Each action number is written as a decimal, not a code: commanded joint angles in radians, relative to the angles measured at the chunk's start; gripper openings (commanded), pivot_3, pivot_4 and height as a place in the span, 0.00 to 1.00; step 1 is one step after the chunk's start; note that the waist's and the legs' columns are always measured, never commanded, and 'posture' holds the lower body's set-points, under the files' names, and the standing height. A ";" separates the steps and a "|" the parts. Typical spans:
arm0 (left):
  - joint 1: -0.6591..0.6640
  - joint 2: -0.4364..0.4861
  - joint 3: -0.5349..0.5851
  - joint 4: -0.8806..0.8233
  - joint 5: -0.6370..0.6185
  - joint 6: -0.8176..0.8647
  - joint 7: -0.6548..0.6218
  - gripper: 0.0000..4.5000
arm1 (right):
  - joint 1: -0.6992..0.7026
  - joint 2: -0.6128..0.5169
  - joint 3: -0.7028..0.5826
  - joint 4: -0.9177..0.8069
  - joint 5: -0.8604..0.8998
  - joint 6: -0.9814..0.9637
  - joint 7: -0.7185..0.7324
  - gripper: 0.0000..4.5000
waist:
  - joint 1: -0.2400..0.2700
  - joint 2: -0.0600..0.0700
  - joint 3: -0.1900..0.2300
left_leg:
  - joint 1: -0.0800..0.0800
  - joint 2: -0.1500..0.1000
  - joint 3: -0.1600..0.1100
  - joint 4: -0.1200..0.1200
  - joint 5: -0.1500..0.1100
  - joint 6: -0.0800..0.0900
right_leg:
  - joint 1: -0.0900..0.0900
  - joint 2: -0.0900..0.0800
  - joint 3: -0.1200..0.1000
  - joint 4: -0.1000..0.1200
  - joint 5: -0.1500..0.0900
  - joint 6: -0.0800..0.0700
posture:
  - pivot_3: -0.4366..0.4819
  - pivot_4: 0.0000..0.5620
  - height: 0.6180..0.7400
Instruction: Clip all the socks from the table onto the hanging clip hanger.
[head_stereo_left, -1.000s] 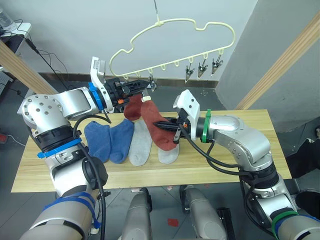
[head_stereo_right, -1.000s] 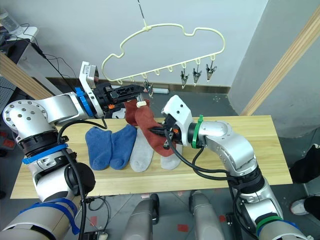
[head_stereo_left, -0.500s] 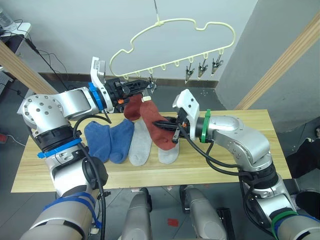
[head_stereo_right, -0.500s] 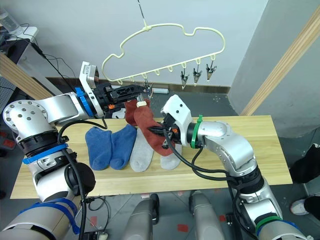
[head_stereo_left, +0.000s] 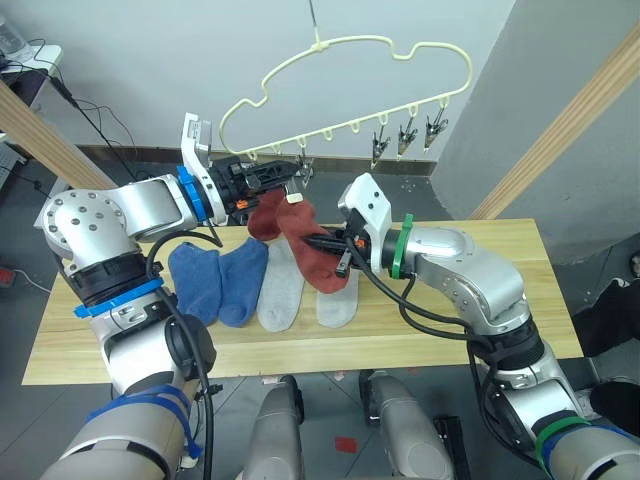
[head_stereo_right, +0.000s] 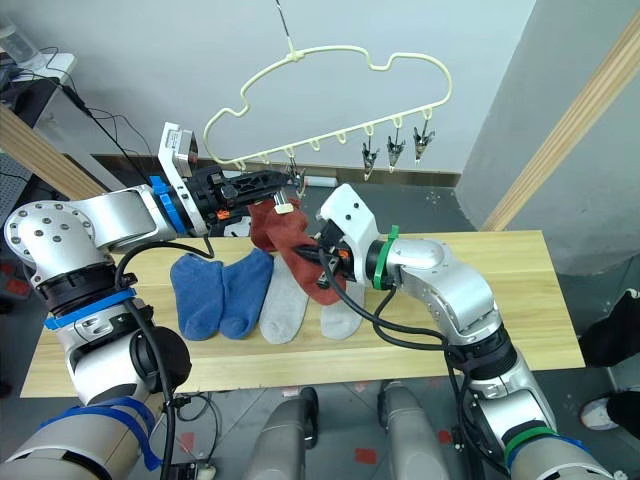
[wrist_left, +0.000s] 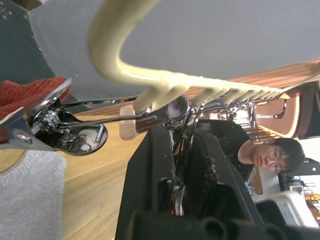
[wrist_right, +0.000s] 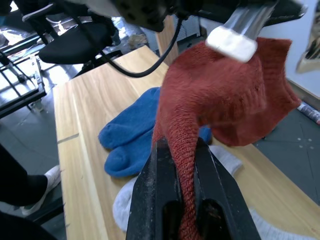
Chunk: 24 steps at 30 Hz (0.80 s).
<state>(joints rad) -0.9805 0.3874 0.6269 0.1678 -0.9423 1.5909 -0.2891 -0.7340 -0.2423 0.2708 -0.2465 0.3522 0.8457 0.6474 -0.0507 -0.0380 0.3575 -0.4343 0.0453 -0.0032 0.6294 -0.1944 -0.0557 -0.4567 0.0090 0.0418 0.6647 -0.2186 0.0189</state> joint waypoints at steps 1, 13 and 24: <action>0.006 0.006 -0.016 -0.038 -0.023 0.001 -0.025 0.06 | -0.025 0.020 -0.025 -0.025 0.019 -0.014 -0.009 0.01 | 0.001 0.000 0.000 | 0.000 0.000 0.000 0.000 0.000 0.000 | 0.000 0.000 0.000 0.000 0.000 0.000 | 0.44 0.62 1.00; 0.047 0.046 -0.079 -0.100 -0.049 -0.044 -0.119 0.39 | -0.021 0.016 -0.009 -0.010 -0.009 -0.030 -0.021 0.00 | 0.001 0.000 0.000 | 0.000 0.000 0.000 0.000 0.000 0.000 | 0.000 0.000 0.000 0.000 0.000 0.000 | 0.45 0.62 1.00; 0.190 0.188 -0.230 -0.245 0.001 -0.155 -0.203 1.00 | 0.023 0.069 0.003 0.010 -0.014 -0.043 -0.051 0.19 | 0.000 0.000 0.000 | 0.000 0.001 0.000 -0.001 0.000 0.000 | 0.000 0.000 0.000 0.000 0.000 0.000 | 0.46 0.63 1.00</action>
<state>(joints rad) -0.8047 0.5587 0.4143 -0.0307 -0.9442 1.4679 -0.4687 -0.7170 -0.1822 0.2800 -0.2169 0.3204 0.8191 0.5911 -0.0502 -0.0380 0.3575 -0.4346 0.0457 -0.0035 0.6287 -0.1946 -0.0556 -0.4571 0.0086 0.0419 0.6646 -0.2186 0.0189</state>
